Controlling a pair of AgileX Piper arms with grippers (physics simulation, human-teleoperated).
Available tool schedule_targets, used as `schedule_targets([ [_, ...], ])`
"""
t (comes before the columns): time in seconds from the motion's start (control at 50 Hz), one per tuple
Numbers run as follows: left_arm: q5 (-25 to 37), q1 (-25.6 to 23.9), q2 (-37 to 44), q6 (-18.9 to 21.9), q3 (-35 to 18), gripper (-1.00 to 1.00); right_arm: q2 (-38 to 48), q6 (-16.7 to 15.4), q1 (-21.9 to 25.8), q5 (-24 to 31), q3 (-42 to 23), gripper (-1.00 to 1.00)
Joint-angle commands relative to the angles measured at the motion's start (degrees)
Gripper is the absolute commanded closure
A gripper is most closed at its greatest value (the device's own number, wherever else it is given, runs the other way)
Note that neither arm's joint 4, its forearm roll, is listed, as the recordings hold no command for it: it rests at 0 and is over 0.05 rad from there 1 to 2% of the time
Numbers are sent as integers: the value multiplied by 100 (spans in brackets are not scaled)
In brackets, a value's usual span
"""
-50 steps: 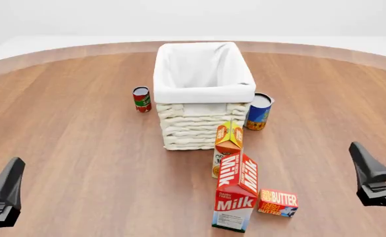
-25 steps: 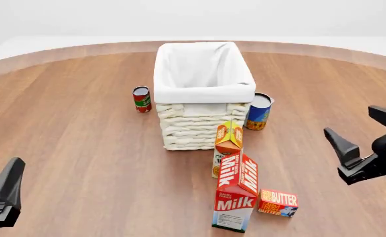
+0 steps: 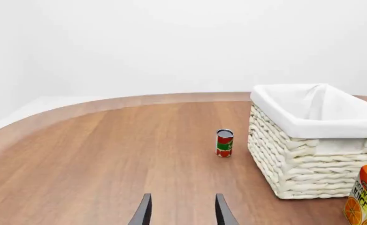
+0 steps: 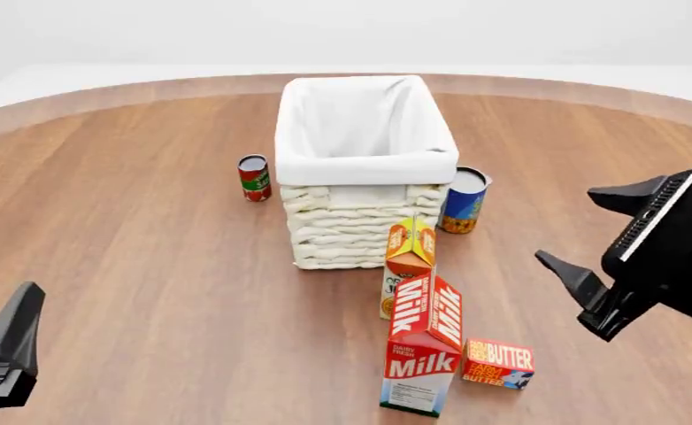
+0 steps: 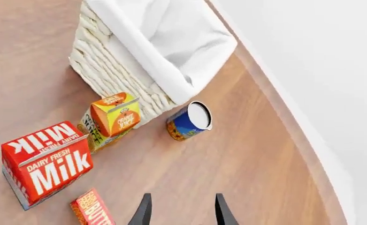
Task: Pick up the butter and put it in the basket.
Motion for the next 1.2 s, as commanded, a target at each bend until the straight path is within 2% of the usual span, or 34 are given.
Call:
schedule_targets([
  [0.02,0,0,0,0,0,-100,316,-482,407,720,-191,-100],
  [0.04,0,0,0,0,0,-100,347,-591,341,695,-160,-100],
  [0.14,0,0,0,0,0,-100,492,-499,384,847,-476,-100],
  [0.2,0,0,0,0,0,-100,530,-591,283,881,-495,-100],
  [0.26,0,0,0,0,0,-100,570,-910,-39,901,-402,-100],
  [0.28,0,0,0,0,0,-100,570,-910,-39,901,-402,-100],
  [0.36,0,0,0,0,0,-100,541,-1385,-468,868,-216,-100],
  [0.38,0,0,0,0,0,-100,545,-1358,-487,934,-236,-100],
  [0.42,0,0,0,0,0,-100,507,-1598,-675,1008,-70,-100],
  [0.44,0,0,0,0,0,-100,524,-1535,-653,1102,-71,-100],
  [0.48,0,0,0,0,0,-100,520,-1859,-870,912,154,-100],
  [0.5,0,0,0,0,0,-100,555,-1901,-943,873,188,-100],
  [0.52,0,0,0,0,0,-100,527,-2121,-1022,816,362,-100],
  [0.62,0,0,0,0,0,-100,643,-2291,-1170,701,509,-100],
  [0.7,0,0,0,0,0,-100,705,-2271,-1136,705,466,-100],
  [0.84,0,0,0,0,0,-100,924,-2020,-856,658,340,-100],
  [0.86,0,0,0,0,0,-100,1037,-1704,-567,727,151,-100],
  [0.88,0,0,0,0,0,-100,1088,-1537,-428,762,52,-100],
  [0.9,0,0,0,0,0,-100,1089,-1537,-427,763,50,-100],
  [0.92,0,0,0,0,0,-100,1134,-1378,-324,826,-45,-100],
  [0.96,0,0,0,0,0,-100,1160,-1408,-340,859,-56,-100],
  [1.12,0,0,0,0,0,-100,1315,-1130,-191,1072,-308,-100],
  [1.2,0,0,0,0,0,-100,1386,-1168,-266,1095,-167,-100],
])
